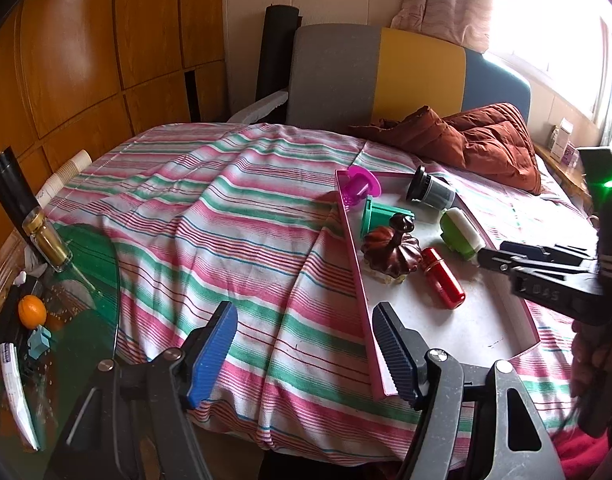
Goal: Organize rigid objects
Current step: 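Move both grippers back from the tray toward the remaining toys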
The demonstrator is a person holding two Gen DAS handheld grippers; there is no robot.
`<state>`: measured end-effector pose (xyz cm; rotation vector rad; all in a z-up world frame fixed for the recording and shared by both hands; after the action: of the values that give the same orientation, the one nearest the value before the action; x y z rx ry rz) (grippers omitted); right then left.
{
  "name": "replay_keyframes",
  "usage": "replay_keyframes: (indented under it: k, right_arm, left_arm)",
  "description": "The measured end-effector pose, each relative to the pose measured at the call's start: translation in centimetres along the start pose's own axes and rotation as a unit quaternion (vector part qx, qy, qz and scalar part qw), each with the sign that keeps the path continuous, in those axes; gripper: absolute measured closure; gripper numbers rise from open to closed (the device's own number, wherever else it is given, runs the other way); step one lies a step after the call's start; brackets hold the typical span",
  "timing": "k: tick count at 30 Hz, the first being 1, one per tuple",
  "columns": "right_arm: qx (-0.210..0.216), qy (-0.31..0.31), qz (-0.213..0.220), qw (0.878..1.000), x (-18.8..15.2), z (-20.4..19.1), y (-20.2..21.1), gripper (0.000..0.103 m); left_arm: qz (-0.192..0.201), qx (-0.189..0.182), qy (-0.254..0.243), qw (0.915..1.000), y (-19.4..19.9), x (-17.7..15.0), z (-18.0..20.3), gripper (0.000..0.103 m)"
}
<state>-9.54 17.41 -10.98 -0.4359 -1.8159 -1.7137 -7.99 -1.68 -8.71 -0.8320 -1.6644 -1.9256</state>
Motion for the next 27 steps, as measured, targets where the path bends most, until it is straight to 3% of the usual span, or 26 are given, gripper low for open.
replay_keyframes:
  k: [8, 17, 23, 27]
  right_arm:
    - [-0.023, -0.016, 0.03, 0.999, -0.2, 3.8, 3.6, 0.066]
    - [-0.091, -0.054, 0.024, 0.994, -2.4, 11.7, 5.6, 0.065]
    - [-0.14, -0.09, 0.014, 0.986, -5.1, 18.2, 6.5, 0.065]
    - [-0.164, -0.147, 0.024, 0.975, -7.3, 22.4, 7.4, 0.065]
  left_arm:
    - [0.007, -0.005, -0.022, 0.9997, 0.7, 0.4, 1.3, 0.032]
    - [0.007, -0.012, -0.04, 0.9991, 0.9, 0.7, 3.1, 0.032]
    - [0.012, -0.021, -0.061, 0.9979, 1.2, 0.7, 5.0, 0.027]
    - [0.013, -0.027, -0.079, 0.9964, 1.3, 0.8, 6.5, 0.027]
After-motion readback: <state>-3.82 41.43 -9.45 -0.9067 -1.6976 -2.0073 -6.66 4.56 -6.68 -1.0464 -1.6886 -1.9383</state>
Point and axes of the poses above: each gripper's, at about its wrist camera, not at the fingertips, and y roughly against the way its jaws point, z to its right, x to its top, the point moved 9 cm from there along -y, roughly the way its jaws point, and after that the axes turned 5 degrees about y, right-handed, at the moved point
